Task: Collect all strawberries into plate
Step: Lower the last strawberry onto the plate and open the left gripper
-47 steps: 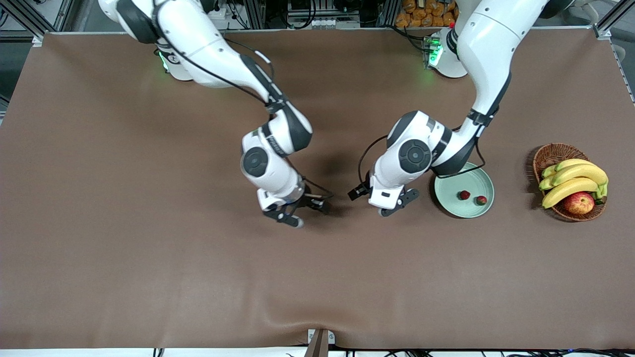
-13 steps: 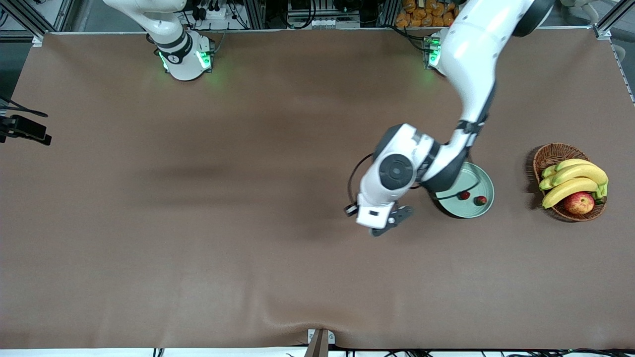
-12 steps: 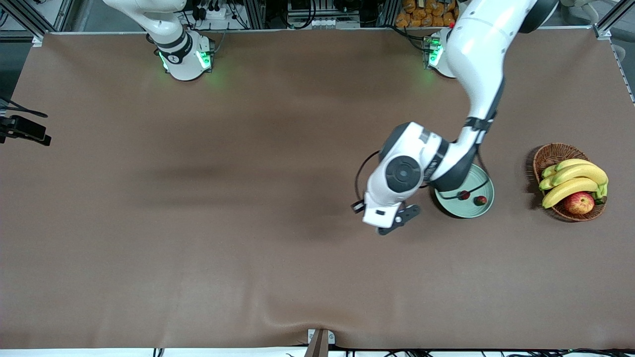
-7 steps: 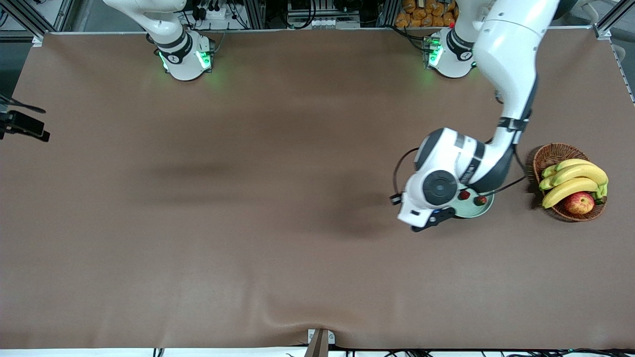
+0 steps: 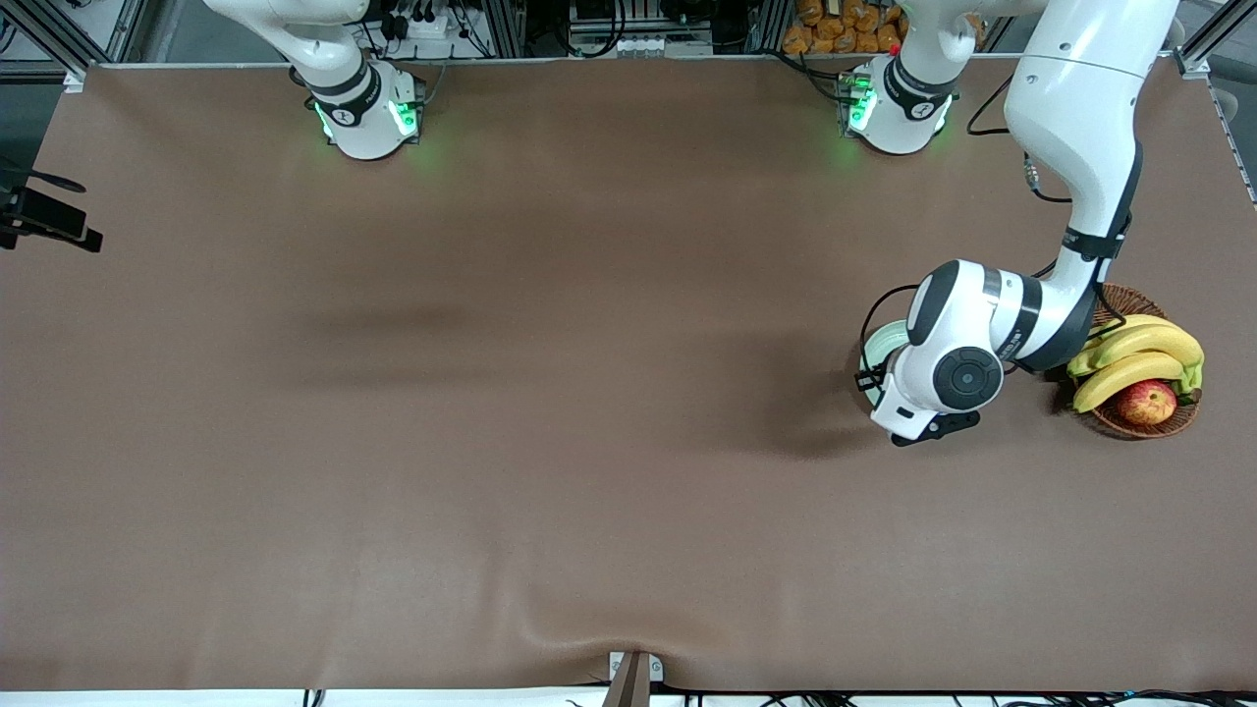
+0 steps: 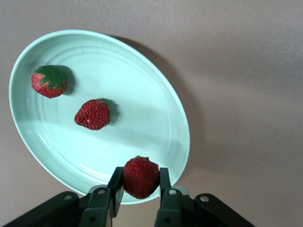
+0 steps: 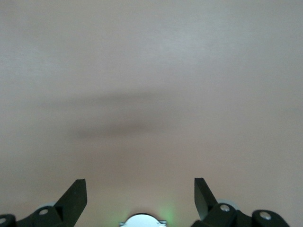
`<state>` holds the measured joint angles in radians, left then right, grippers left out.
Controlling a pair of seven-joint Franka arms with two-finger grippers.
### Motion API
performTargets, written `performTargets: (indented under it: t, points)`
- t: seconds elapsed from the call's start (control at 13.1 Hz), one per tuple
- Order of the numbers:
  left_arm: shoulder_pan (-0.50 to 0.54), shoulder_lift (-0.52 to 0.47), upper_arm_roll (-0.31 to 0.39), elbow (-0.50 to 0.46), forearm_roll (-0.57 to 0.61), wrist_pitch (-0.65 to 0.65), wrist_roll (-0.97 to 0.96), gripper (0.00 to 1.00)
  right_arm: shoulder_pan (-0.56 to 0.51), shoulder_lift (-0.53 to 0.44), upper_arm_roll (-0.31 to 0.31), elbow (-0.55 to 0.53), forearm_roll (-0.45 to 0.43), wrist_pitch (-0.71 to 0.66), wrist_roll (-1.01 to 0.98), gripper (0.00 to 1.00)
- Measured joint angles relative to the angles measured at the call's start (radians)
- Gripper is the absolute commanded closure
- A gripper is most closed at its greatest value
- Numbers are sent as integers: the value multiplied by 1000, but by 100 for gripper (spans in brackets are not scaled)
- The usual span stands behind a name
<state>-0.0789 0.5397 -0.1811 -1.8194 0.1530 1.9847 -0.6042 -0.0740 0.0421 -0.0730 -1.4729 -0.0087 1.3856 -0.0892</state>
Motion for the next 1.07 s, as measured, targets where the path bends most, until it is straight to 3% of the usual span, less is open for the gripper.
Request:
performTargets:
  t: [0.23, 0.53, 0.84, 1.07]
  points:
    - [44, -23, -12, 6, -2, 11, 101, 0, 12, 0, 0, 0, -9, 0, 0, 0]
    - [85, -140, -45, 62, -44, -31, 117, 0, 27, 0, 2, 3, 6, 2, 0, 0]
    - [84, -223, -57, 271, -47, -285, 117, 0, 41, 0, 2, 11, 6, 2, 0, 0]
    - [84, -278, -59, 356, -48, -352, 120, 0, 49, 0, 2, 12, 6, 2, 0, 0]
